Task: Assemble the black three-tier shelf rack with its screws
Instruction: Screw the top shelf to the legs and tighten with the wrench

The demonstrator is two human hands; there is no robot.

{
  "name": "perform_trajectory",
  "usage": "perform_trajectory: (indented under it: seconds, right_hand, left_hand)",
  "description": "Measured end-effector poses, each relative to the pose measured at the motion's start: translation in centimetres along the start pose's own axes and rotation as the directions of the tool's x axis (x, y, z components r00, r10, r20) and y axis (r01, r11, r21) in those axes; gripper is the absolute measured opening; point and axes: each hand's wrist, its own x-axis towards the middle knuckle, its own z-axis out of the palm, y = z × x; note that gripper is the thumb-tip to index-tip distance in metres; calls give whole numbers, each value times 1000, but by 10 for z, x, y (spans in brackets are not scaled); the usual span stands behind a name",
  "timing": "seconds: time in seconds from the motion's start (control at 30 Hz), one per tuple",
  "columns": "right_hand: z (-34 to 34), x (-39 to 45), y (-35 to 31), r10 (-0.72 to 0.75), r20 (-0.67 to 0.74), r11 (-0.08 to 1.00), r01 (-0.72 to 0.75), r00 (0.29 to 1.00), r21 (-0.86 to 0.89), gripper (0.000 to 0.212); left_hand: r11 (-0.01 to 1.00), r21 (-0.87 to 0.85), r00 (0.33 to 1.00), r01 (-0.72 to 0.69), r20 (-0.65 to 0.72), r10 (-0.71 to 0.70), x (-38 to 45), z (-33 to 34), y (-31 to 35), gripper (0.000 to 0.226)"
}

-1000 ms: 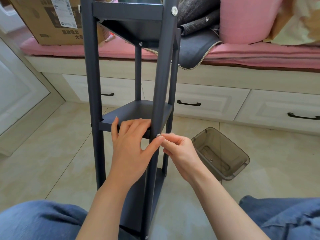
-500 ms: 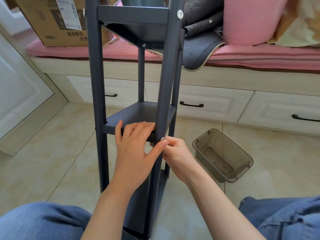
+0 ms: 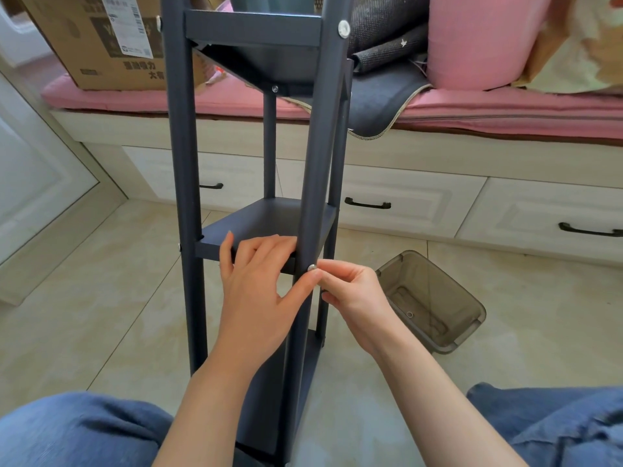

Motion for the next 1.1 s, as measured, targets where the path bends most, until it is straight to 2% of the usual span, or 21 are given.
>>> perform_trajectory:
  seconds: [0.13, 0.3, 0.4, 0.6, 0.93, 1.1]
  right_hand:
    - [3, -1, -1, -6, 15, 1000, 6, 1000, 6, 18]
    - [11, -5, 0, -28, 51, 998, 31, 998, -48, 14]
    - [11, -5, -1, -36, 70, 998, 39, 997, -46, 13]
    - [1, -1, 0, 3, 8, 1000, -3, 1000, 30, 20]
    - [5, -3, 1, -44, 53, 999, 43, 998, 20, 15]
    - [11, -2, 6, -86, 93, 996, 89, 992, -29, 10]
  left_hand:
    - [1000, 8, 1000, 16, 2, -16, -1, -1, 0, 45]
    - [1000, 12, 1000, -3, 9, 3, -1, -2, 0, 56]
    - [999, -41, 1000, -9, -7, 9, -1, -3, 0, 53]
    - [998, -57, 1000, -16, -27, 15, 0, 0, -3, 53]
    - [998, -52, 1000, -18, -15, 18, 0, -4, -5, 54]
    - [988, -154, 1000, 0, 22, 3, 3, -20, -11, 50]
